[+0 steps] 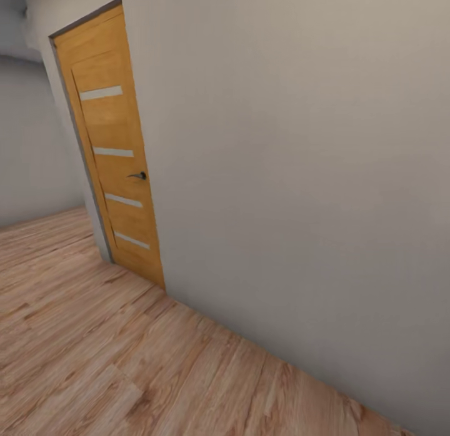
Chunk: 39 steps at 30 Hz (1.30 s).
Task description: Move the two storage containers from the living room to the garage. In the garage, place one container on the floor and stack the other container on top of it (either order is fine).
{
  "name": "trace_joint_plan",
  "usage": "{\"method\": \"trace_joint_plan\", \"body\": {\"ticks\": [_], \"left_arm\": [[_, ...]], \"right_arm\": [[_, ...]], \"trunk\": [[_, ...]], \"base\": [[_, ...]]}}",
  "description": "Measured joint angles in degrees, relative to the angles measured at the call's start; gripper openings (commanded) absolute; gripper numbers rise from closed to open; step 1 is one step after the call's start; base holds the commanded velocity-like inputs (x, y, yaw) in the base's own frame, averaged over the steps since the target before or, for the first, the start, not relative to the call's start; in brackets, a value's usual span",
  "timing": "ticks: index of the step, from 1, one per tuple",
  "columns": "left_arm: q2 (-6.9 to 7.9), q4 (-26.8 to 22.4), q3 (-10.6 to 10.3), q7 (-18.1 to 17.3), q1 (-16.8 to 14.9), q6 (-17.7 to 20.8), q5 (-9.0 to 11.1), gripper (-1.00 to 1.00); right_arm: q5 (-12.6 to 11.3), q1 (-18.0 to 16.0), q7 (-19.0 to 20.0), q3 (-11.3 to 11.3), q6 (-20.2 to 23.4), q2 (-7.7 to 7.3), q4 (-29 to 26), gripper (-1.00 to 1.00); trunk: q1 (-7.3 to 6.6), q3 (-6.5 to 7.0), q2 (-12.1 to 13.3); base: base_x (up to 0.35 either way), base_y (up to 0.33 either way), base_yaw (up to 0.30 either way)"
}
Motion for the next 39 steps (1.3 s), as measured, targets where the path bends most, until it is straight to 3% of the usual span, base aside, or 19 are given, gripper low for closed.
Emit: {"method": "trace_joint_plan", "body": {"ticks": [27, 39], "left_arm": [[0.08, 0.0, 0.0, 0.0, 0.0, 0.0, 0.0, 1.0], [0.08, 0.0, 0.0, 0.0, 0.0, 0.0, 0.1, 1.0]], "right_arm": [[0.0, 0.0, -0.1, 0.0, 0.0, 0.0, 0.0, 1.0], [0.0, 0.0, -0.1, 0.0, 0.0, 0.0, 0.0, 1.0]], "trunk": [[0.01, 0.0, 0.0], [0.03, 0.0, 0.0]], "base": [[0.248, 0.0, 0.273], [0.042, 0.0, 0.273]]}}
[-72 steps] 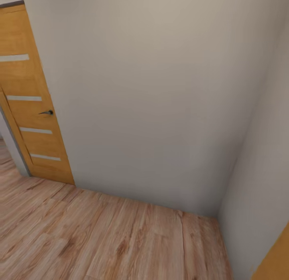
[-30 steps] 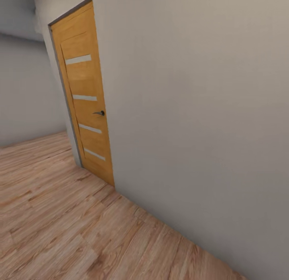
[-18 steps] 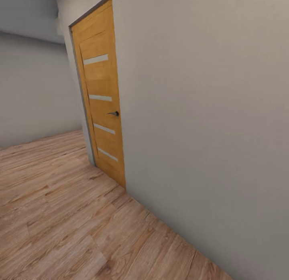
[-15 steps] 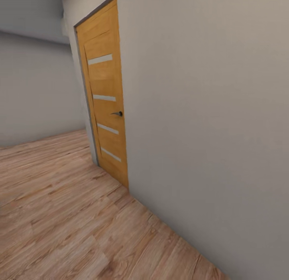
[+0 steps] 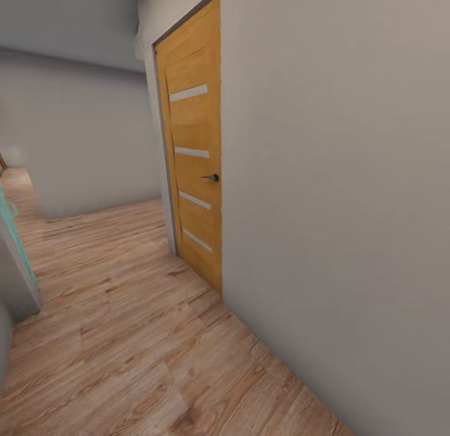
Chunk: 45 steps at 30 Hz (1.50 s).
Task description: Move the two storage containers from the living room to the garage. In the garage, place one container on the floor and stack the other container on top of it (either order is fine).
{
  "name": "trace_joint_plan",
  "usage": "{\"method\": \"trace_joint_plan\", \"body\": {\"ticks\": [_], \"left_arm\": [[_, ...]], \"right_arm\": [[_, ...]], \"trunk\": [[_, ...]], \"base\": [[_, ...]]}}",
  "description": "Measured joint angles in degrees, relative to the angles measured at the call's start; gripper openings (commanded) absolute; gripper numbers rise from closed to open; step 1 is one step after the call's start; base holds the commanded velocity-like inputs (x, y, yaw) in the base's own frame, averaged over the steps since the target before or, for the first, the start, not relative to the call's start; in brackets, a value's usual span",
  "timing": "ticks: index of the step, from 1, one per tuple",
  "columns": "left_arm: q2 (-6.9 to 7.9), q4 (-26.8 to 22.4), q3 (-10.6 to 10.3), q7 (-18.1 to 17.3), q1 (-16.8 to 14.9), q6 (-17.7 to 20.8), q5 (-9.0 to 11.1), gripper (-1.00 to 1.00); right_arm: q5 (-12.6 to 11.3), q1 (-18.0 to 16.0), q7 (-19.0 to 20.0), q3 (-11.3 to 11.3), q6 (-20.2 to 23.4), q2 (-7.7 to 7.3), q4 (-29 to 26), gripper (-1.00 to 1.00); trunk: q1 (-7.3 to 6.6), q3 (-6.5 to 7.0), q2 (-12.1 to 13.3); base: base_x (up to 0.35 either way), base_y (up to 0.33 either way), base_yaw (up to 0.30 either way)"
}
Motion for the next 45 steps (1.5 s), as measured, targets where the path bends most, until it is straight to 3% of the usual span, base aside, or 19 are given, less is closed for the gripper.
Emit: {"method": "trace_joint_plan", "body": {"ticks": [22, 45], "left_arm": [[0.0, 0.0, 0.0, 0.0, 0.0, 0.0, 0.0, 1.0], [0.07, 0.0, 0.0, 0.0, 0.0, 0.0, 0.0, 1.0]], "right_arm": [[0.0, 0.0, 0.0, 0.0, 0.0, 0.0, 0.0, 1.0], [0.0, 0.0, 0.1, 0.0, 0.0, -0.04, 0.0, 1.0]], "trunk": [[0.0, -0.02, 0.0], [0.0, -0.95, 0.0]], "base": [[0.0, 0.0, 0.273], [0.007, 0.0, 0.241]]}}
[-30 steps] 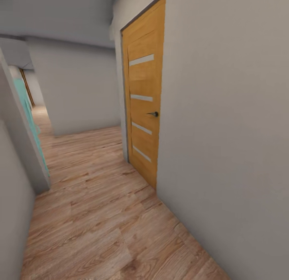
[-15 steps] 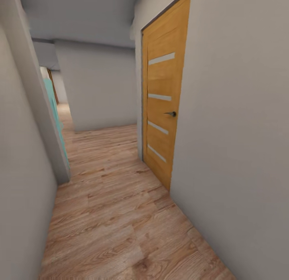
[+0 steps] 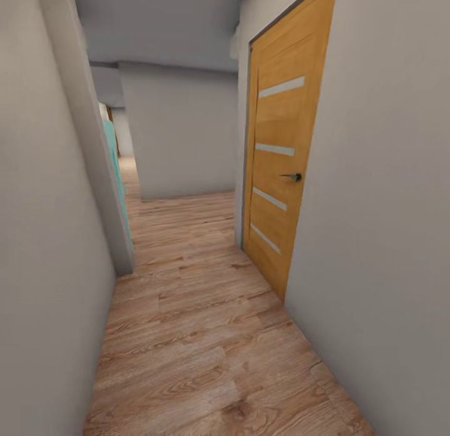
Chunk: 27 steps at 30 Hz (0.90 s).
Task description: Move the two storage containers from the living room to the garage. In the garage, place one container on the floor and stack the other container on top of it (either order is fine).
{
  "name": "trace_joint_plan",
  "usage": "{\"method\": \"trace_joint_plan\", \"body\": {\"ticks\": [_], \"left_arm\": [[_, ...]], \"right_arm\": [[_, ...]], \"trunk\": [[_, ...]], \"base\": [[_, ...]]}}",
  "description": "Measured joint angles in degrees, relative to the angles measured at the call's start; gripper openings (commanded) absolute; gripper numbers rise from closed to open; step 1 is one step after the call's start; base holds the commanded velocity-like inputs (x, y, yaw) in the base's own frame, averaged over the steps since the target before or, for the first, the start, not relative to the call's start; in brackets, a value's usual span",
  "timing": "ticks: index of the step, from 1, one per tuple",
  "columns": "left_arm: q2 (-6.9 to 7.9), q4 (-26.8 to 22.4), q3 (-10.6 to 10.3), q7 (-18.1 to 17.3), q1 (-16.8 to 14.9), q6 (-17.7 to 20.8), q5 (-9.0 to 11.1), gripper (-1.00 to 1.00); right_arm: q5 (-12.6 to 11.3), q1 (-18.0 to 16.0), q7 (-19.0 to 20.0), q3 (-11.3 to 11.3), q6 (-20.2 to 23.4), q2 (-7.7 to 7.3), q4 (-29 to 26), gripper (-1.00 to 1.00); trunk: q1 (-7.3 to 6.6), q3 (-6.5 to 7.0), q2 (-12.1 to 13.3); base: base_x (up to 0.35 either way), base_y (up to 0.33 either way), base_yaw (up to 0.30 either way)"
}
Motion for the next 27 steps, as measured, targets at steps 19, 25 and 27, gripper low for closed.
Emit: {"method": "trace_joint_plan", "body": {"ticks": [19, 25, 27], "left_arm": [[-0.03, 0.0, 0.0, 0.0, 0.0, 0.0, 0.0, 1.0], [0.01, 0.0, 0.0, 0.0, 0.0, 0.0, 0.0, 1.0], [0.01, 0.0, 0.0, 0.0, 0.0, 0.0, 0.0, 1.0]], "right_arm": [[0.2, 0.0, 0.1, 0.0, 0.0, -0.06, 0.0, 1.0], [0.3, 0.0, 0.1, 0.0, 0.0, -0.06, 0.0, 1.0], [0.3, 0.0, 0.1, 0.0, 0.0, -0.1, 0.0, 1.0]], "trunk": [[-0.03, -0.02, 0.0], [-0.03, -0.02, 0.0], [-0.03, -0.02, 0.0]], "base": [[0.302, 0.0, 0.004], [0.322, 0.0, 0.0], [0.322, 0.0, 0.0]]}}
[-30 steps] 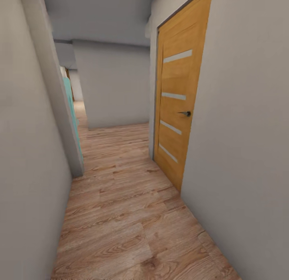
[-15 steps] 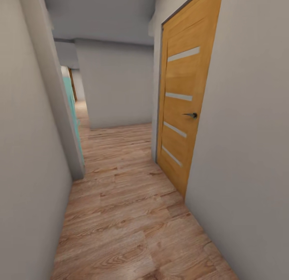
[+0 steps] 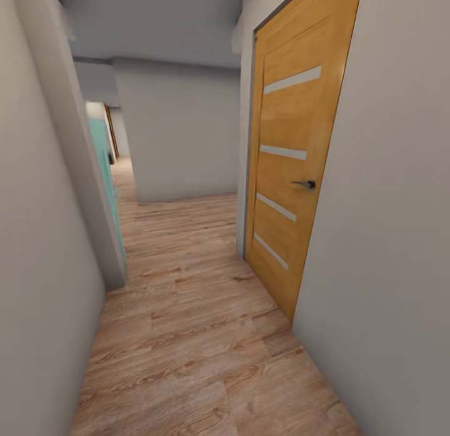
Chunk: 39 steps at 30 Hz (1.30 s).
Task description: Move the two storage containers from the living room to the garage. In the garage, place one container on the floor and stack the other container on top of it (either order is fine).
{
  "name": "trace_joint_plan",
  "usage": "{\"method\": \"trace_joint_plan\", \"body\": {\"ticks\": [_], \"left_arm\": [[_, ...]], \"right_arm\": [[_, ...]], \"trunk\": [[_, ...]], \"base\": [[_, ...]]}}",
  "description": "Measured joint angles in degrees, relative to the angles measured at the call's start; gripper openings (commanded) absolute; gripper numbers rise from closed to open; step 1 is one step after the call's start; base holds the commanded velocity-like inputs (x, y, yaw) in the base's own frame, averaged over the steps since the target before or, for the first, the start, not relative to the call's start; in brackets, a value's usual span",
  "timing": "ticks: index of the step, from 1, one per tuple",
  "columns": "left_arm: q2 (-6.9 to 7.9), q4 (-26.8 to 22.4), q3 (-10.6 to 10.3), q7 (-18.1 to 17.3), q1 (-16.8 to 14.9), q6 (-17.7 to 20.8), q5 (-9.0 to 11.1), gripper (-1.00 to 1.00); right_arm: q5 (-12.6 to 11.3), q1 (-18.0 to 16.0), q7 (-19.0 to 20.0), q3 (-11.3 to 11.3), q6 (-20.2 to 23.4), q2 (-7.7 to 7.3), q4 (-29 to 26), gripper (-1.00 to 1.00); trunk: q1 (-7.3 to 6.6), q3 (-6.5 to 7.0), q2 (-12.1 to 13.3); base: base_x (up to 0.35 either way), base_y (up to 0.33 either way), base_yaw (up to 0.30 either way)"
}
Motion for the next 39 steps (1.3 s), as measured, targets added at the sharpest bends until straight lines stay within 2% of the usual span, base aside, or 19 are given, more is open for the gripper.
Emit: {"method": "trace_joint_plan", "body": {"ticks": [5, 11, 15, 18, 30, 39], "left_arm": [[0.0, 0.0, 0.0, 0.0, 0.0, 0.0, 0.0, 1.0], [0.0, 0.0, 0.0, 0.0, 0.0, 0.0, 0.1, 1.0], [0.0, 0.0, 0.0, 0.0, 0.0, 0.0, 1.1, 1.0], [0.0, 0.0, 0.0, 0.0, 0.0, 0.0, 1.8, 1.0], [0.0, 0.0, 0.0, 0.1, 0.0, 0.1, 1.9, 1.0], [0.0, 0.0, 0.0, 0.1, 0.0, 0.1, 2.0, 1.0]], "right_arm": [[-0.1, 0.0, 0.0, 0.0, 0.0, 0.02, 0.0, 1.0], [-0.1, 0.0, 0.0, 0.0, -0.1, -0.02, 0.0, 1.0], [-0.1, 0.0, 0.0, 0.0, -0.1, -0.03, 0.0, 1.0], [-0.1, 0.0, 0.0, 0.0, -0.1, -0.04, 0.0, 1.0], [-0.4, 0.0, -0.1, -0.1, -0.3, 0.06, 0.0, 1.0], [-0.5, 2.0, 0.0, -0.1, -1.5, 0.03, 0.0, 1.0]], "trunk": [[0.0, 0.0, 0.0], [0.0, 0.0, 0.0], [0.0, 0.0, 0.0], [0.0, 0.0, 0.0], [0.0, 0.0, 0.0], [0.0, 0.0, 0.0]], "base": [[0.322, 0.0, 0.007], [0.322, 0.0, 0.206], [0.322, 0.0, 0.143], [0.321, 0.0, 0.007], [0.322, 0.0, 0.001], [0.322, 0.0, 0.0]]}}
